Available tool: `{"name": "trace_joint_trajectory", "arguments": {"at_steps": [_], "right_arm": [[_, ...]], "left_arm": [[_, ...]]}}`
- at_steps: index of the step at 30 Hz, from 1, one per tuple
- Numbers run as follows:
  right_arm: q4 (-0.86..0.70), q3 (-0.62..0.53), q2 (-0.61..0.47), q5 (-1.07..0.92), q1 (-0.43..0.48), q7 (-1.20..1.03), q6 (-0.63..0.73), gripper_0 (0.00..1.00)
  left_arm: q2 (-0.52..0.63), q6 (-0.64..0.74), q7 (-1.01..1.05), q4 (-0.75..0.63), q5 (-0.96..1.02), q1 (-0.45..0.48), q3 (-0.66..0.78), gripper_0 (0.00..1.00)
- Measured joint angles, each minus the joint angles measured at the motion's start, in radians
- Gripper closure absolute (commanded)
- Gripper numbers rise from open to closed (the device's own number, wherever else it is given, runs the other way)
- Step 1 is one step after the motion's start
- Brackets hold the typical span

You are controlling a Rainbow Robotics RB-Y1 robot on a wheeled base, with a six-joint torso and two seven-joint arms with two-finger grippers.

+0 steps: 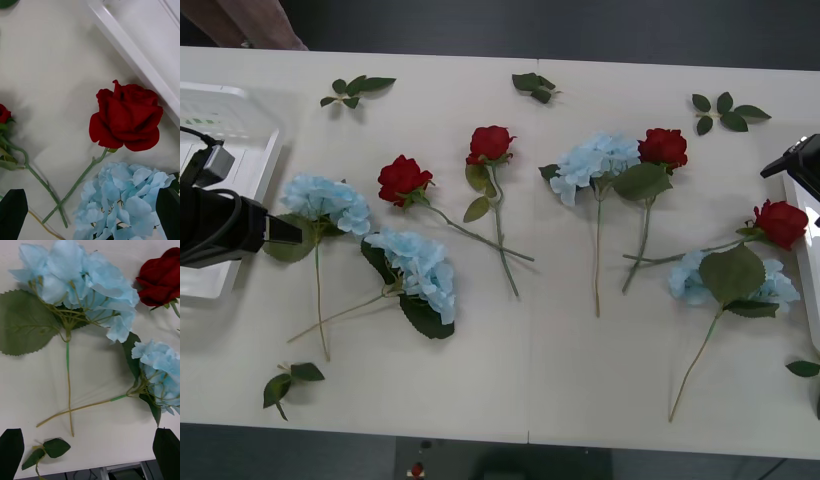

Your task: Put the red flowers into the right box and the blue flowers into the left box

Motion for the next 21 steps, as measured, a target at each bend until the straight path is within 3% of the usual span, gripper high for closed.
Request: {"name": "trace_joint_trajectory", "arguments": {"at_steps": [10,21], "right_arm": [[0.135,0.216,0.014,0.136,-0.107,-0.114,-0.055,0.0],[0.239,0.171,0.13,0.207,-0.122,-0.145,-0.071,0.0]], "left_arm": [[-0.06,-0.009,0.0,0.197,-0.093,-0.222,-0.24,0.0],[-0.144,-0.069,0.0,0.387,-0.108,-0.354,-0.421,0.0]]}}
